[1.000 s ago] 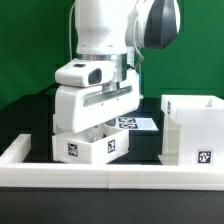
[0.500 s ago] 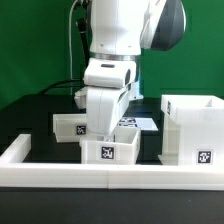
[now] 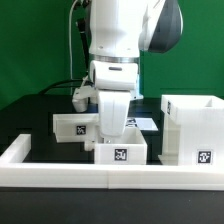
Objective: Assemble drawer
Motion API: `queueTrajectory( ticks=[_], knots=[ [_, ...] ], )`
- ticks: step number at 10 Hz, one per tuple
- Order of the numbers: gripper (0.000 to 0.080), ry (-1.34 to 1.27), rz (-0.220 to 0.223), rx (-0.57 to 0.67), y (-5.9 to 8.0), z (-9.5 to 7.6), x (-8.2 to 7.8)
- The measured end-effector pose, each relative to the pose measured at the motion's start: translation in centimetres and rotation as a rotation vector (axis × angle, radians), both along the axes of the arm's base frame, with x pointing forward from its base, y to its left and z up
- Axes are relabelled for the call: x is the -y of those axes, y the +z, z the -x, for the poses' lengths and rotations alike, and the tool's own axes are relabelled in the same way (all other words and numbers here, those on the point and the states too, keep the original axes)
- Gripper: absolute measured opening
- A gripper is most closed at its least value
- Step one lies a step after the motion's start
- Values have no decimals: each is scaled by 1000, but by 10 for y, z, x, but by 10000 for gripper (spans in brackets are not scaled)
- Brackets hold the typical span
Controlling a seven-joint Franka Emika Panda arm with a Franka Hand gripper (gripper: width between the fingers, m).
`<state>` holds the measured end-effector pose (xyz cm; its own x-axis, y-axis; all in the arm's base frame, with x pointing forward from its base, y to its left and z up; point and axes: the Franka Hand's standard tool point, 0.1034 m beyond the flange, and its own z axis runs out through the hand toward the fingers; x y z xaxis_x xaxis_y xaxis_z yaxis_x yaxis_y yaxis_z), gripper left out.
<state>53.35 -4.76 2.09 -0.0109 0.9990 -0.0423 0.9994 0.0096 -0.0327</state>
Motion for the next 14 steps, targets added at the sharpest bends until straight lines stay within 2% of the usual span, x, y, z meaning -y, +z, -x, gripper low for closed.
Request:
queueTrajectory(
  ticks=[4,8,12,14],
  knots=[
    [41,-37,-6,11,0,-4,-21],
    [41,-41,-5,20,-3,-2,-19],
    [41,-19,-7,18,-9,-2,-30],
    [41,-14,-4,16,-10,-2,-29]
  ],
)
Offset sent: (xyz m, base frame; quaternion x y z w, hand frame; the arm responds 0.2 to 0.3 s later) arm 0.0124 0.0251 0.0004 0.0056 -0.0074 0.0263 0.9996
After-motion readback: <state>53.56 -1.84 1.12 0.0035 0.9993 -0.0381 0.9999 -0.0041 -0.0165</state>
